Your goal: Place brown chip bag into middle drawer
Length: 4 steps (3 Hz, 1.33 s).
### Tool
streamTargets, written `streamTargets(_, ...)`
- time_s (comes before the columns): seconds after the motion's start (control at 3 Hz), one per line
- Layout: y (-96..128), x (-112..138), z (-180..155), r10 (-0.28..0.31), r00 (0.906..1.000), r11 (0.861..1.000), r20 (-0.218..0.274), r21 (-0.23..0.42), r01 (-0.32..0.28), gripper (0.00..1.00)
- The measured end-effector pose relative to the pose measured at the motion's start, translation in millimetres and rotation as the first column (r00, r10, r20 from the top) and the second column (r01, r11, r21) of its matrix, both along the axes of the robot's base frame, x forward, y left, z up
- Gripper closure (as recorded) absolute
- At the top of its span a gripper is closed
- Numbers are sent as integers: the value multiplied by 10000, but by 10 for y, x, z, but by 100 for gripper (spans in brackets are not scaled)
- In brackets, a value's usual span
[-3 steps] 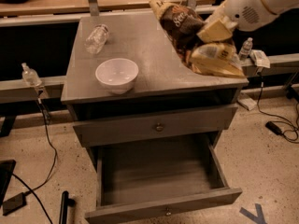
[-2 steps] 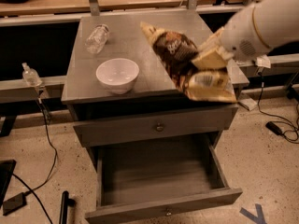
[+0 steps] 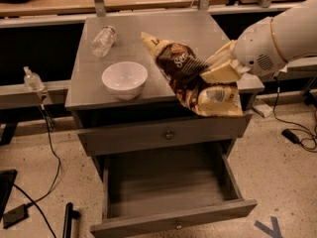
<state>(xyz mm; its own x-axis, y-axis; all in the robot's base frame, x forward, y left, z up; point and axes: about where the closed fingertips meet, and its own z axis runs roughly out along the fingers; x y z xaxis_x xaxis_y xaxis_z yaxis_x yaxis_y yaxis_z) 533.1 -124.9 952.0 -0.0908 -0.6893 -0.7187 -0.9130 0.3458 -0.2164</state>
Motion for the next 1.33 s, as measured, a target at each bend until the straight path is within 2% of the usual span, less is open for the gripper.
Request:
streamTargets(0.33,182,-53,-132,2377,9713,9663,11,1019,-2365,100)
streamTargets(0.67,267,-325,-322,4989,8659,8567,352,1310,-4989,100)
streamTargets(1.0,254,-508,-384,5897,8067,8008,396,1006,-5904,100)
streamTargets(1.33,286,-514,-449,6062,7951,7910,184,906,-6051,100)
